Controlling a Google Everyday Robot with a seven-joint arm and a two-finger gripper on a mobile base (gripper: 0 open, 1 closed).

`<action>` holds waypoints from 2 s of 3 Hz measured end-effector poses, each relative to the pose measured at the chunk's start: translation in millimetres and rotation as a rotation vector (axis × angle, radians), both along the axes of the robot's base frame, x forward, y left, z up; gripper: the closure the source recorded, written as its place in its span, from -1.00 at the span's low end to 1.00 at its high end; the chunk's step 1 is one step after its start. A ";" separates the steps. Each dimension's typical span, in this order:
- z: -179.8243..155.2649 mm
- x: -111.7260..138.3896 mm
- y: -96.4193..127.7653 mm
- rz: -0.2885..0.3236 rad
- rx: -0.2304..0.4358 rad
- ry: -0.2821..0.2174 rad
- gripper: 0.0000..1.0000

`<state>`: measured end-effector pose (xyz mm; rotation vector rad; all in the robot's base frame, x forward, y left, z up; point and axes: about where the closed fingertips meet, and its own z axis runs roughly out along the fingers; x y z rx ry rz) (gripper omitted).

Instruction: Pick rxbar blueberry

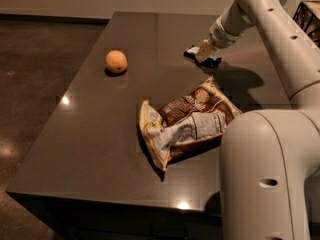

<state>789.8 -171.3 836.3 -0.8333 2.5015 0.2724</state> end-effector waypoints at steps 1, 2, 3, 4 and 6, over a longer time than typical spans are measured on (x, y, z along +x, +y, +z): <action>1.5 -0.2 0.0 0.000 0.000 0.000 1.00; 31.6 -10.3 6.7 0.046 0.033 -0.039 1.00; 76.1 -25.5 19.7 0.122 0.073 -0.103 1.00; 116.9 -41.6 33.1 0.200 0.096 -0.164 1.00; 141.4 -53.1 45.3 0.264 0.106 -0.204 1.00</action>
Offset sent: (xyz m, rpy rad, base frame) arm -0.0335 0.0126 0.0957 0.0917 -0.1192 0.1232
